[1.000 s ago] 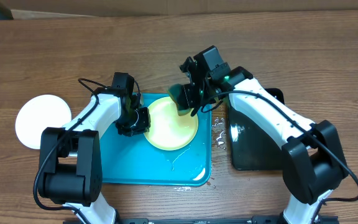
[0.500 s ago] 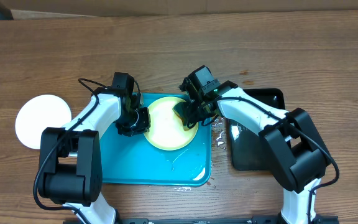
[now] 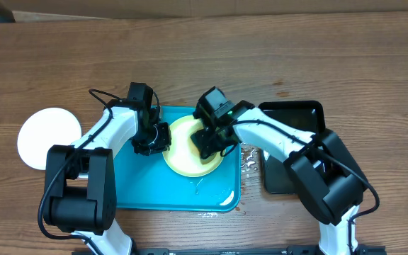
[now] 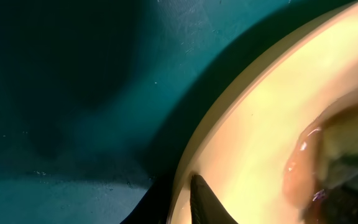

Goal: Clean dirty plates on tray and stack at the side
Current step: 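Return the sponge to the black tray with the right gripper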

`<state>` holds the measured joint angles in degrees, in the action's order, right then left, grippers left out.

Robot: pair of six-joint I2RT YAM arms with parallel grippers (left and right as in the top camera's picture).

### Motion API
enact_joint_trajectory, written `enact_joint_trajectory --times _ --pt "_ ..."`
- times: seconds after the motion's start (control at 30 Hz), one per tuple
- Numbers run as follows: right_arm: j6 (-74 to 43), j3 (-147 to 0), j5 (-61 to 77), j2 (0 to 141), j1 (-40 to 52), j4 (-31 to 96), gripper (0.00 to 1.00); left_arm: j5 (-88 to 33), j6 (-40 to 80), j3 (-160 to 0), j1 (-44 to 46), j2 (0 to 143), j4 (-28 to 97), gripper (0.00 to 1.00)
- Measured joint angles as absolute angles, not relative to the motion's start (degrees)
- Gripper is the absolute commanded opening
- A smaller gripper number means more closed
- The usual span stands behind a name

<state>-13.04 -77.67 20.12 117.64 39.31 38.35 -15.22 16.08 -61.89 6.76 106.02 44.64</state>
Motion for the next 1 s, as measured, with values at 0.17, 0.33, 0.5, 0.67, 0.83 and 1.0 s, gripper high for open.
enact_joint_trajectory --times 0.17,0.33,0.5,0.67,0.83,1.0 --pt "-14.15 -77.87 26.04 118.02 39.53 37.69 0.04 -15.22 16.1 -61.89 6.76 106.02 44.64 0.15" --pt "-14.57 -80.95 31.0 117.95 36.51 39.2 0.04 -15.25 16.1 -61.89 6.79 106.02 44.6 0.15" --pt "-13.1 -82.28 32.71 112.88 29.82 46.0 0.04 -15.29 16.1 -61.89 6.79 106.02 44.58 0.14" --pt "-9.8 -82.81 30.2 105.03 22.15 58.43 0.04 -15.2 16.1 -61.84 6.76 106.02 44.36 0.09" --pt "-7.44 -83.2 21.82 102.69 15.57 68.36 0.04 -16.01 15.88 -61.84 6.79 106.02 44.18 0.04" --pt "-7.09 -80.14 12.47 102.69 11.88 67.07 0.04 -16.21 15.9 -61.78 6.79 106.02 44.05 0.04"
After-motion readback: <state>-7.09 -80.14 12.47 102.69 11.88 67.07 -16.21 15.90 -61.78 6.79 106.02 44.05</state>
